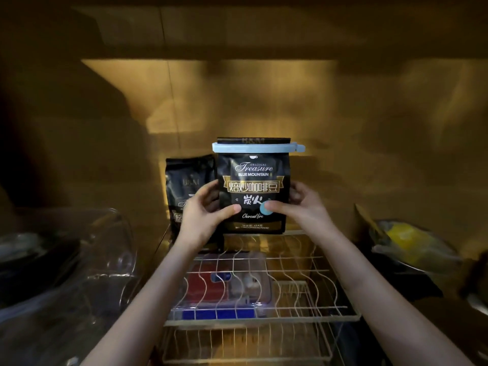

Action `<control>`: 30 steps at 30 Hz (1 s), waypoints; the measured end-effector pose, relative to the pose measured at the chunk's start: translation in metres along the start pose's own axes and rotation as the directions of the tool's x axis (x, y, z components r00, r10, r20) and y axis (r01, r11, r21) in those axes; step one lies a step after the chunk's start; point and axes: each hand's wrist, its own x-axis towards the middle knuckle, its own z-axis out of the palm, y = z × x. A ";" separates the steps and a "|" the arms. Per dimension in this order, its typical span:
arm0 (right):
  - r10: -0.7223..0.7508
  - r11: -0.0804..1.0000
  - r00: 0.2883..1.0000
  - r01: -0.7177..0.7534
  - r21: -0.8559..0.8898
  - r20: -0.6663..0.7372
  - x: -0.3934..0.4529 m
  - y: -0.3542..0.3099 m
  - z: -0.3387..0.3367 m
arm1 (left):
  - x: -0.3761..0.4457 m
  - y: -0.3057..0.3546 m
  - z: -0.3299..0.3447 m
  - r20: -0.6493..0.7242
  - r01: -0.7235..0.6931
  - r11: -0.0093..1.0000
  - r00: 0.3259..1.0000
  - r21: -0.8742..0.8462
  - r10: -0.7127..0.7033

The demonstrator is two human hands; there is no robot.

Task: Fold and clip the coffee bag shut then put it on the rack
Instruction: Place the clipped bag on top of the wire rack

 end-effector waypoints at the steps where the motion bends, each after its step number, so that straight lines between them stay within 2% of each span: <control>1: 0.010 1.000 1.000 -0.010 0.012 -0.009 0.005 0.009 0.001 | 0.002 -0.007 0.005 -0.022 0.005 1.000 1.000 -0.007 -0.006; 5: 0.090 0.995 0.994 -0.092 -0.031 -0.062 0.023 0.042 0.000 | 0.011 -0.034 0.021 -0.027 0.056 0.998 0.998 0.003 -0.055; 12: 0.164 0.980 0.986 -0.164 -0.114 -0.005 0.036 0.093 -0.002 | 0.017 -0.081 0.034 -0.071 0.106 0.974 0.993 0.199 -0.093; 18: 0.179 0.979 0.983 -0.174 -0.109 0.034 0.039 0.107 0.001 | 0.009 -0.097 0.048 -0.118 0.146 0.954 0.986 0.263 -0.119; 23: 0.178 0.981 0.983 -0.173 -0.090 0.053 0.040 0.113 0.002 | 0.004 -0.107 0.059 -0.123 0.058 0.954 0.992 0.293 -0.023; 26: 0.185 0.980 0.982 -0.181 -0.089 0.038 0.041 0.115 0.005 | 0.002 -0.110 0.067 -0.039 -0.062 0.923 0.996 0.380 0.083; 30: 0.193 0.977 0.981 -0.192 -0.090 -0.006 0.040 0.119 0.008 | 0.004 -0.116 0.073 -0.032 -0.036 0.928 0.998 0.371 0.051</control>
